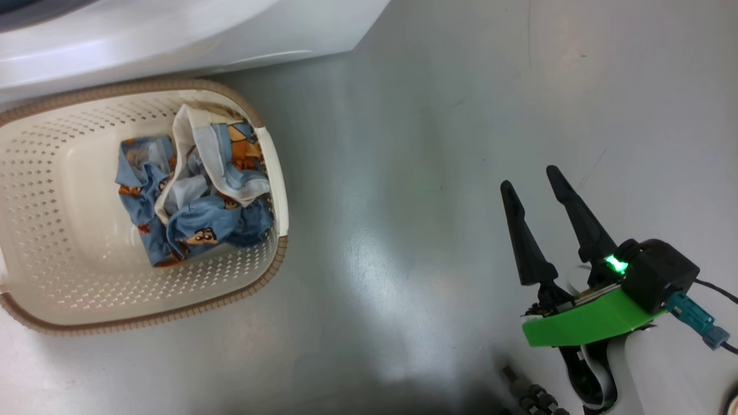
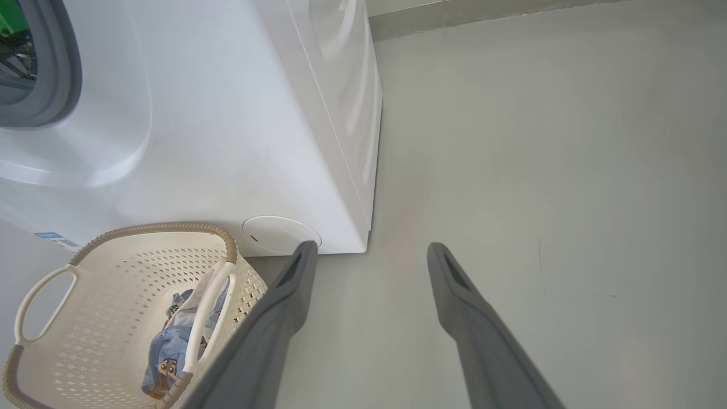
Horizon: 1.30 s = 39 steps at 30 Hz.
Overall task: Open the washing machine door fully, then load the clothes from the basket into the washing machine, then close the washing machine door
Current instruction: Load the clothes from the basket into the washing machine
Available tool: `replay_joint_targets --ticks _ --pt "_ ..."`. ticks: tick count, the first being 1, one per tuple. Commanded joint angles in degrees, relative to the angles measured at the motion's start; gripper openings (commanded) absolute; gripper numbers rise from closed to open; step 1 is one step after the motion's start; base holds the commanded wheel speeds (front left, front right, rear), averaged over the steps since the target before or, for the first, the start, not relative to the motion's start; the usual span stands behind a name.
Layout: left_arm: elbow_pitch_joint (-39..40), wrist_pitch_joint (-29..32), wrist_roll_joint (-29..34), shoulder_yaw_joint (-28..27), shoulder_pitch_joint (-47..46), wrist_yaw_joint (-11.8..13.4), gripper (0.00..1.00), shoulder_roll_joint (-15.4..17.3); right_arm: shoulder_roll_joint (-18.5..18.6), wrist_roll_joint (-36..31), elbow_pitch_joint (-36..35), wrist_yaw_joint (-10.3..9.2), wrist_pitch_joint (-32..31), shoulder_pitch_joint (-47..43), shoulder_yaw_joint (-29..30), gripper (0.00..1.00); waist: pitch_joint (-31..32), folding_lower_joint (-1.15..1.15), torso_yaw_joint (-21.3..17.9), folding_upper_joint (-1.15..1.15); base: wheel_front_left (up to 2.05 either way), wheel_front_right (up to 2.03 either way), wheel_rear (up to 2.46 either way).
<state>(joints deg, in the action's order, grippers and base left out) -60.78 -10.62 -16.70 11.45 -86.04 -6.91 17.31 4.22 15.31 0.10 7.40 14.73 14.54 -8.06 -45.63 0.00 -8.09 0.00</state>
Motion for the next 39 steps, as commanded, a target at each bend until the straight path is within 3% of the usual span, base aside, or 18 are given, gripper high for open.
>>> replay_joint_targets --ticks 1,19,39 --pt "0.4 -0.4 -0.8 -0.1 -1.2 -0.2 1.00 2.6 0.2 0.7 -0.8 0.09 0.3 -0.3 -1.3 1.00 0.1 0.00 0.0 0.00 0.00 0.00 0.00" --pt "-0.3 -4.3 -2.1 -0.2 7.1 0.7 1.00 0.0 0.8 0.8 0.0 0.09 0.3 -0.4 0.6 1.00 8.0 0.00 2.7 0.00 0.00 0.00 0.00" --pt "22.3 -4.4 -1.3 -6.1 36.5 2.5 1.00 -3.3 1.6 0.4 0.8 0.09 0.3 -5.6 1.6 1.00 24.8 0.00 6.1 0.00 0.00 0.00 0.00"
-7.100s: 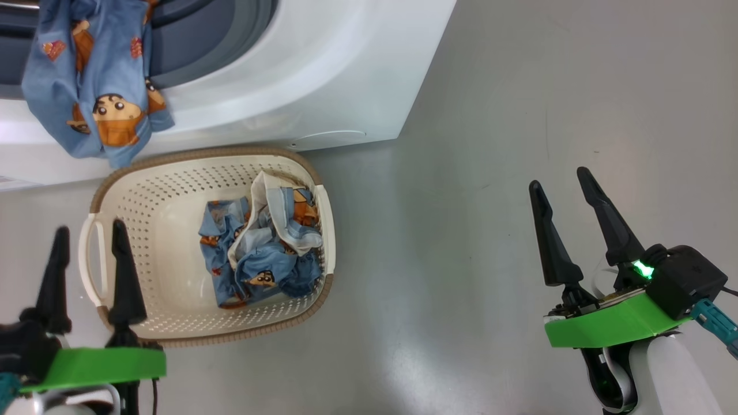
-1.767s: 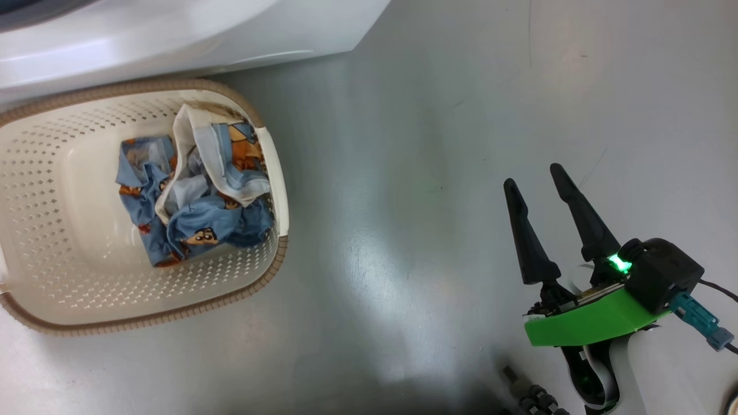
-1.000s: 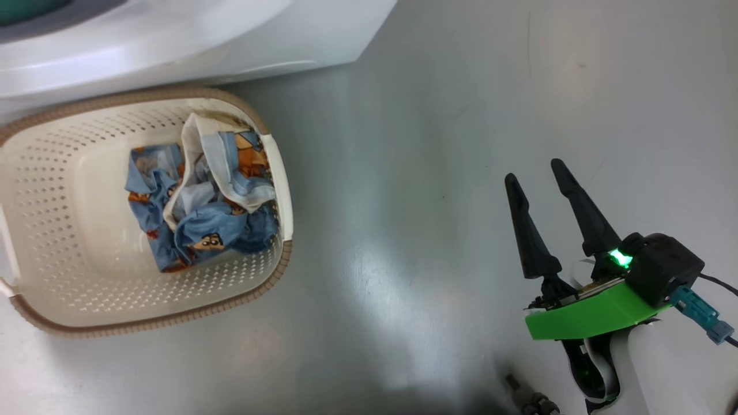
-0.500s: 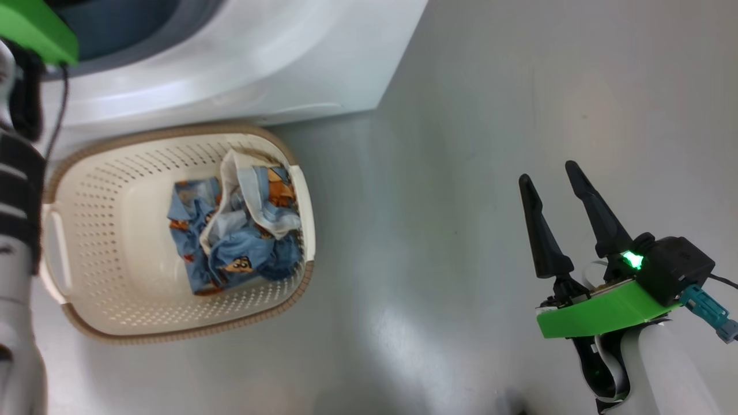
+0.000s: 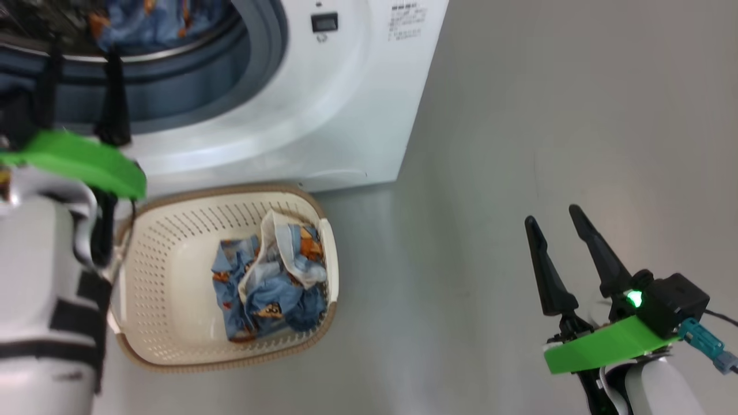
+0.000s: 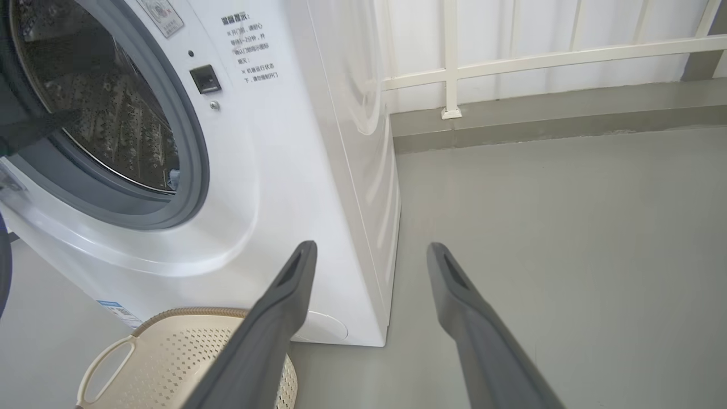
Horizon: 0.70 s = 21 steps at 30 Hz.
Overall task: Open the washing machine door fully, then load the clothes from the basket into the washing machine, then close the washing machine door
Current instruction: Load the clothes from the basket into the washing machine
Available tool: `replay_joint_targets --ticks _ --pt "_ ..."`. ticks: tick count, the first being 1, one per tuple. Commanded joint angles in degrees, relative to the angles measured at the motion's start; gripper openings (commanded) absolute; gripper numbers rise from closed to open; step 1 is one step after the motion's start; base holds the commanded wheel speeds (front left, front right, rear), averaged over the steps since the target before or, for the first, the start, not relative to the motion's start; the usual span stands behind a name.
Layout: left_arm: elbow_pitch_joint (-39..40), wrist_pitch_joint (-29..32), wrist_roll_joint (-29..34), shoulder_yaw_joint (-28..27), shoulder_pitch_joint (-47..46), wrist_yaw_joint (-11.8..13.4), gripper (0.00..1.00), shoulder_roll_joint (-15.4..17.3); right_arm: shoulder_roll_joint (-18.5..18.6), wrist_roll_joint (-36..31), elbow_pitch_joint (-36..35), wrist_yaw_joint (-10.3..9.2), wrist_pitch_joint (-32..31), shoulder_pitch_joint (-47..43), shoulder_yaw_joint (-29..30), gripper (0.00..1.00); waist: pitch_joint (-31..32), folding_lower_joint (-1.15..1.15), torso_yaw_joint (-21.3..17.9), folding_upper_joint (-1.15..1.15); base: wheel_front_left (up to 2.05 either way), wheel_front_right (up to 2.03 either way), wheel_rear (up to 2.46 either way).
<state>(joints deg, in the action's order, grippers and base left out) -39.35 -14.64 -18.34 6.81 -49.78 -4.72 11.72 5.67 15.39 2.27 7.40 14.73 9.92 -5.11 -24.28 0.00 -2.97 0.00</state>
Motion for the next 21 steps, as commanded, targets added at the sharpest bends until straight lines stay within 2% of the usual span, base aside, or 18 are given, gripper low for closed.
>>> replay_joint_targets --ticks 1,10,14,21 --pt "2.3 -0.4 0.5 -1.6 2.2 0.3 1.00 1.9 0.2 0.2 -1.4 0.09 0.3 -1.4 -1.3 1.00 4.3 0.00 1.1 0.00 0.00 0.00 0.00" --pt "15.2 -0.4 0.5 -6.0 17.0 1.8 1.00 0.6 0.6 -0.1 -1.5 0.09 0.3 -4.0 -2.2 1.00 10.8 0.00 1.1 0.00 0.00 0.00 0.00" --pt "18.6 -0.4 0.7 -6.7 22.6 2.0 1.00 1.4 0.2 1.0 -1.9 0.09 0.3 -5.1 -2.8 1.00 13.7 0.00 0.8 0.00 0.00 0.00 0.00" --pt "25.7 0.8 0.4 -7.7 31.6 4.2 1.00 1.6 0.5 0.5 -2.1 0.09 0.3 -6.6 -3.6 1.00 17.2 0.00 0.4 0.00 0.00 0.00 0.00"
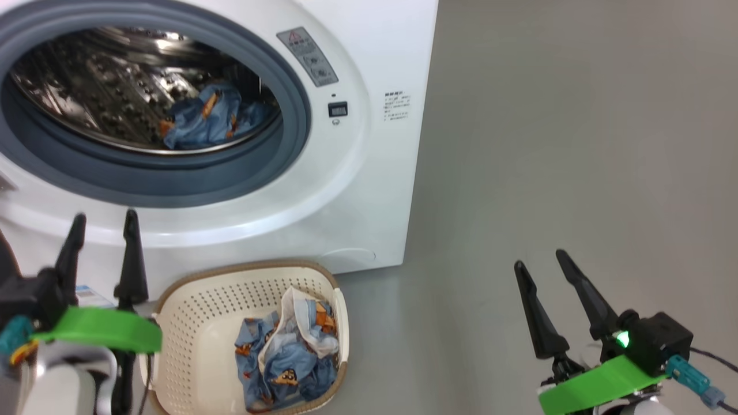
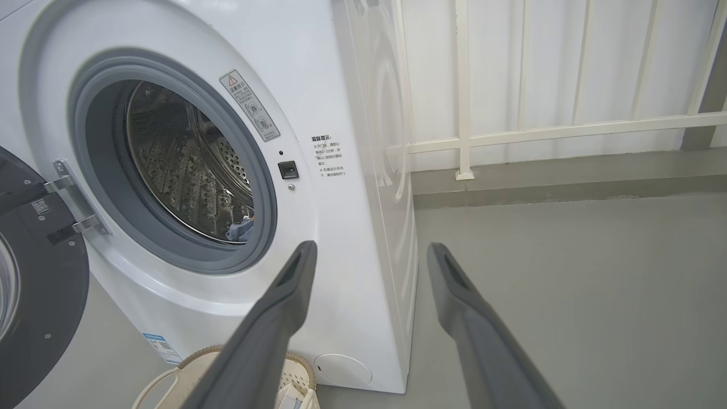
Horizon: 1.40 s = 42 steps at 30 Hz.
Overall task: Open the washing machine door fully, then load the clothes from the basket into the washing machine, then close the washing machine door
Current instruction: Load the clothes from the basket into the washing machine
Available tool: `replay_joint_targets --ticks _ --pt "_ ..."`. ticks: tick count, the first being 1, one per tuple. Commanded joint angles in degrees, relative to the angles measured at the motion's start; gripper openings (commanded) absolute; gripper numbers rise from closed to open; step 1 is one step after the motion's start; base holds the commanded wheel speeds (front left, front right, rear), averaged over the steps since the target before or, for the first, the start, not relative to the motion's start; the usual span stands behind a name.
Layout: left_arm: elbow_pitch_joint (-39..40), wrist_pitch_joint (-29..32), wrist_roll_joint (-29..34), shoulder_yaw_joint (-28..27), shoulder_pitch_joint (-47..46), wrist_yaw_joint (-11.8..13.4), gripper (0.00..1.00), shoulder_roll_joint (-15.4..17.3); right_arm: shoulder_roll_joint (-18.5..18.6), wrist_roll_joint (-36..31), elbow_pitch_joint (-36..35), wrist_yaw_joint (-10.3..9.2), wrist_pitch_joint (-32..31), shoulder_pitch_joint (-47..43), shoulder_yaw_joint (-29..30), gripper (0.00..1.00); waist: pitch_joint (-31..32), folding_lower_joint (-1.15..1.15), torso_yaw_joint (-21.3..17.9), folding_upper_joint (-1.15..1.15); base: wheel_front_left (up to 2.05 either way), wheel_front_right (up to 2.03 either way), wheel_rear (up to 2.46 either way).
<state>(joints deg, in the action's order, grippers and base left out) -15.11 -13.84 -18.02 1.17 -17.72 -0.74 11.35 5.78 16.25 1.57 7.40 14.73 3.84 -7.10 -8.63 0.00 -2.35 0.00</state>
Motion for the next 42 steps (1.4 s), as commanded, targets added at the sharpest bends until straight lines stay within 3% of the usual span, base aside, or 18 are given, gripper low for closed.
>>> replay_joint_targets --ticks 1,8,18,42 --pt "2.6 0.2 -0.3 -2.2 0.8 0.7 1.00 1.6 0.4 -0.3 -1.4 0.09 0.3 -0.8 -1.6 1.00 1.8 0.00 -0.1 0.00 0.00 0.00 0.00" --pt "10.9 1.6 -0.5 -2.4 9.8 3.4 1.00 0.1 0.6 -0.4 -1.2 0.09 0.3 -2.0 -1.8 1.00 3.0 0.00 -0.3 0.00 0.00 0.00 0.00" --pt "16.5 1.1 -0.2 -3.1 18.4 6.4 1.00 -1.3 1.2 -0.4 -1.3 0.09 0.3 -2.7 -1.6 1.00 3.4 0.00 -0.8 0.00 0.00 0.00 0.00" --pt "18.2 -1.0 1.8 -3.1 26.5 7.9 1.00 -3.8 1.6 -1.2 -0.9 0.09 0.3 -3.8 -0.4 1.00 3.6 0.00 -1.1 0.00 0.00 0.00 0.00"
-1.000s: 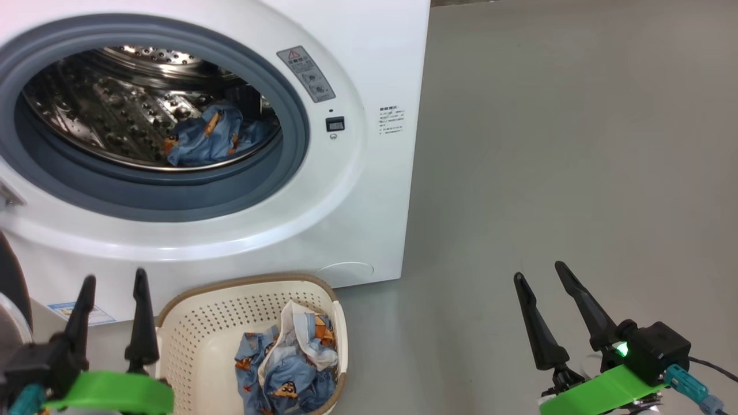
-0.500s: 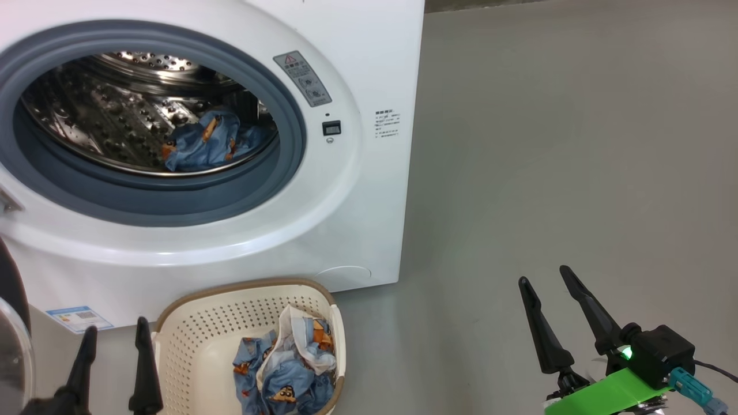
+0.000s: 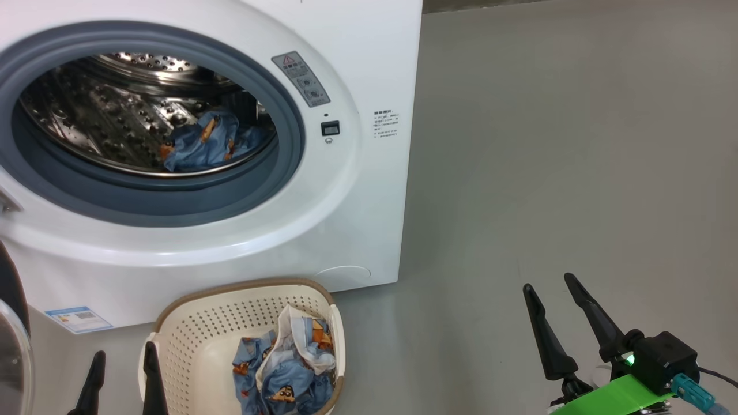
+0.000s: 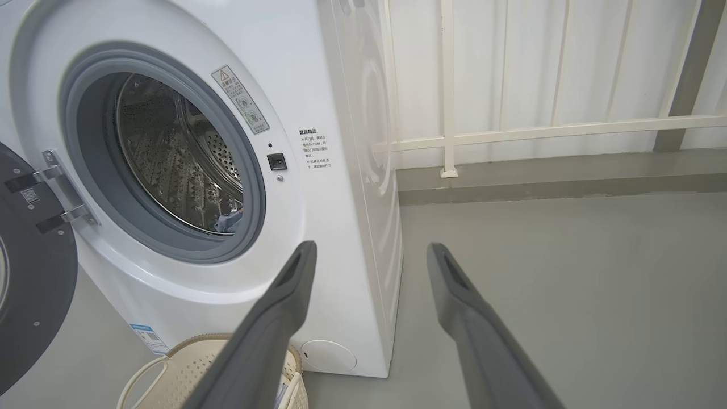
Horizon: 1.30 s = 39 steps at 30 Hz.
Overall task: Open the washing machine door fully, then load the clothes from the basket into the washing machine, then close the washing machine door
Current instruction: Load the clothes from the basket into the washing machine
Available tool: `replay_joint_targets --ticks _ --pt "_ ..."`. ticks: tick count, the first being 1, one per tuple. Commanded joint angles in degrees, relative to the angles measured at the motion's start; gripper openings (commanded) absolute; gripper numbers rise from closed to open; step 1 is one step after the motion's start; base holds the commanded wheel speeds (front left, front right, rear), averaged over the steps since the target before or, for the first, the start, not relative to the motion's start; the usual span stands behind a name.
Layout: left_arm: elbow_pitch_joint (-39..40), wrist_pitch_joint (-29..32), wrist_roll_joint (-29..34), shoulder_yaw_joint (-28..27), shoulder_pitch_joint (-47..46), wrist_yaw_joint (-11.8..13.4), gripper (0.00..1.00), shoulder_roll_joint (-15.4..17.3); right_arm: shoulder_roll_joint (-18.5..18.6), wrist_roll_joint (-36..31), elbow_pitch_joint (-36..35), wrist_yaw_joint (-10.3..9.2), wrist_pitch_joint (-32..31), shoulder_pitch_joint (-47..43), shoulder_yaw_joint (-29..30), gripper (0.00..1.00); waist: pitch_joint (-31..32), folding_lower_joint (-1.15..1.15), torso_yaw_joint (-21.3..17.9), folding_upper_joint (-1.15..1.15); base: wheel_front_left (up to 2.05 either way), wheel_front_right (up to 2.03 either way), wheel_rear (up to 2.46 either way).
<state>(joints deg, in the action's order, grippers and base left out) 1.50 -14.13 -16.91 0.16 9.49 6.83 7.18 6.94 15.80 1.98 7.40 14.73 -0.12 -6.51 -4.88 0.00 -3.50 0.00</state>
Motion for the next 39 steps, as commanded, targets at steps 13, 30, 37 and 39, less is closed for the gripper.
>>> replay_joint_targets --ticks 13,30,37,39 --pt "1.5 -0.8 1.7 -1.8 -2.9 -0.4 1.00 0.1 0.3 -0.9 -1.6 0.09 0.3 0.6 0.0 1.00 -3.3 0.00 0.4 0.00 0.00 0.00 0.00" --pt "-6.0 -0.9 2.2 0.7 -14.9 -4.3 1.00 0.7 -0.6 -0.9 -1.3 0.09 0.3 3.9 -0.4 1.00 -12.7 0.00 -1.3 0.00 0.00 0.00 0.00" --pt "-13.7 -0.9 1.8 1.4 -22.7 -7.4 1.00 0.9 -1.2 -1.3 -2.3 0.09 0.3 5.9 -0.1 1.00 -19.9 0.00 -2.2 0.00 0.00 0.00 0.00" --pt "-16.1 -0.9 2.0 1.5 -25.5 -8.1 1.00 1.2 -1.4 -1.5 -2.5 0.09 0.3 6.7 0.2 1.00 -22.3 0.00 -2.5 0.00 0.00 0.00 0.00"
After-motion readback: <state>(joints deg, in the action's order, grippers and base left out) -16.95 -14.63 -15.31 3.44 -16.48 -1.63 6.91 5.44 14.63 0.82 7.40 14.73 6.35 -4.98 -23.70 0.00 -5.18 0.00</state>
